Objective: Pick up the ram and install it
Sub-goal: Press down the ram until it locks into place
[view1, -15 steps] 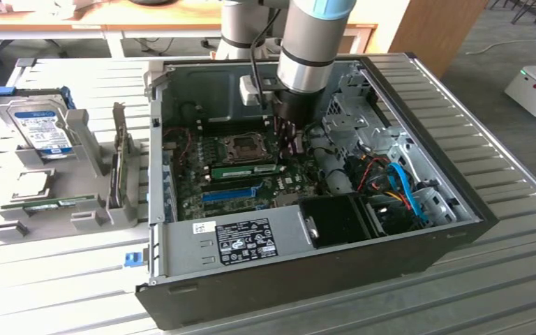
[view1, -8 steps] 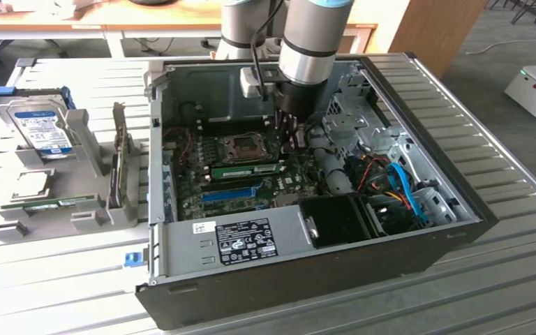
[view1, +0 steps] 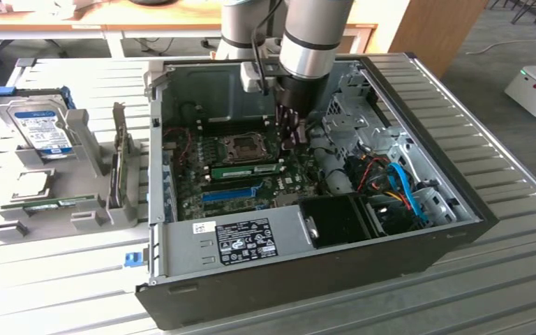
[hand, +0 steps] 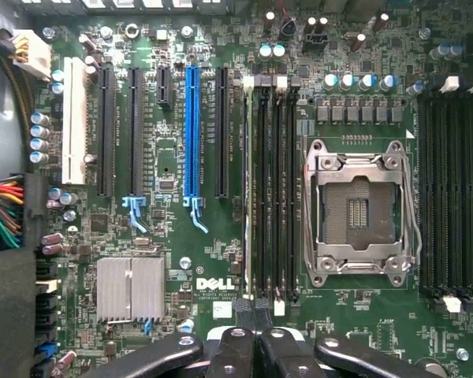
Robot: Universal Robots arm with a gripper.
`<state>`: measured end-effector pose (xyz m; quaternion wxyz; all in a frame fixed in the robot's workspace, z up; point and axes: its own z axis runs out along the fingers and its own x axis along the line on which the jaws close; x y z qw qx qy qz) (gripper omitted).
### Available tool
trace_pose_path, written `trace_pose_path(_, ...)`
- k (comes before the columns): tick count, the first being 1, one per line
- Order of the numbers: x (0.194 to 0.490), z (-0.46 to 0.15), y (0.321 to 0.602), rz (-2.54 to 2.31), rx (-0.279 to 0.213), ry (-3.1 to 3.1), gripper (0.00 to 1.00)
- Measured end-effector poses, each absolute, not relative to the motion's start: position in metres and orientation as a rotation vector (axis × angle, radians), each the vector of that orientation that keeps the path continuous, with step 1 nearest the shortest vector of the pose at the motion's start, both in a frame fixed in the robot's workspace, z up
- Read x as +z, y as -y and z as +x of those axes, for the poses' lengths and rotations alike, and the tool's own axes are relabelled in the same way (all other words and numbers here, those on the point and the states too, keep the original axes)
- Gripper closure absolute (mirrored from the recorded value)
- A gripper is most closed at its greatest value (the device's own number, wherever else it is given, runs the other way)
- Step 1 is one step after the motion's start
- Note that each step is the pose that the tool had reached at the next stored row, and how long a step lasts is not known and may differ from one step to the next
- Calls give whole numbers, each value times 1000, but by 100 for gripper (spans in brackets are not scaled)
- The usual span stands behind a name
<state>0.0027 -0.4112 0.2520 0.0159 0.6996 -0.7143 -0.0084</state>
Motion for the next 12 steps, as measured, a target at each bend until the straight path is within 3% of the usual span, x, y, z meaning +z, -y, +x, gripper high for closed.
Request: trace_pose_path(12,254,3,411,2175,-25,2221,89)
